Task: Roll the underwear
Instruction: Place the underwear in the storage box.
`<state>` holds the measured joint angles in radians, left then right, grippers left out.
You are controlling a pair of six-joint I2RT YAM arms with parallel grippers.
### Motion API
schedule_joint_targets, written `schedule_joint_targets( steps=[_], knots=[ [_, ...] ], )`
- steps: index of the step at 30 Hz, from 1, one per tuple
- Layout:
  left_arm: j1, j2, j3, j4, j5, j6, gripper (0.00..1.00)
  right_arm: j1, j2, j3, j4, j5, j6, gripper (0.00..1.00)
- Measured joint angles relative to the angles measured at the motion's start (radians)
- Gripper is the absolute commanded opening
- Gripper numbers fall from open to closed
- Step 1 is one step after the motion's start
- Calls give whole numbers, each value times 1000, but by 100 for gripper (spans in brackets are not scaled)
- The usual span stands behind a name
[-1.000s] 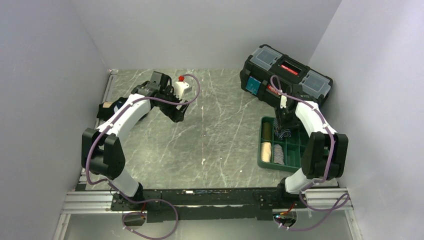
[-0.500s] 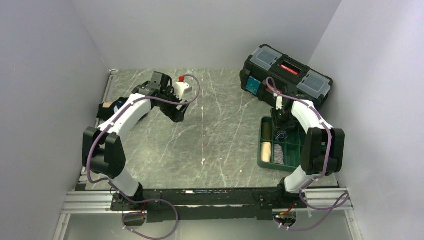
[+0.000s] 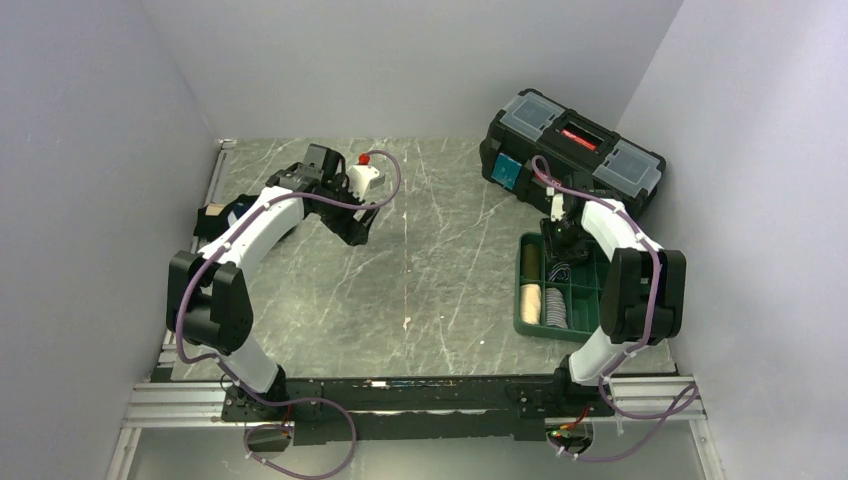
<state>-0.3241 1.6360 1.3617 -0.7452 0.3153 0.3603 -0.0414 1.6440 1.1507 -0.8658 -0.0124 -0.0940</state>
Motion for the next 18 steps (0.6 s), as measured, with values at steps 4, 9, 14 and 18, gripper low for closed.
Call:
schedule_joint_targets(
  steps=[4, 9, 14, 18],
  knots=[
    [0, 0, 0, 0, 0, 0, 87, -8, 12, 0, 1, 0, 1, 0],
    [0, 0, 0, 0, 0, 0, 87, -15, 41, 0, 3, -8, 2, 0],
    [0, 0, 0, 0, -1, 0, 87, -17, 53, 0, 5, -14, 3, 0],
    [0, 0, -2, 0, -2, 0, 86, -17, 54, -2, 7, -14, 3, 9]
  ],
)
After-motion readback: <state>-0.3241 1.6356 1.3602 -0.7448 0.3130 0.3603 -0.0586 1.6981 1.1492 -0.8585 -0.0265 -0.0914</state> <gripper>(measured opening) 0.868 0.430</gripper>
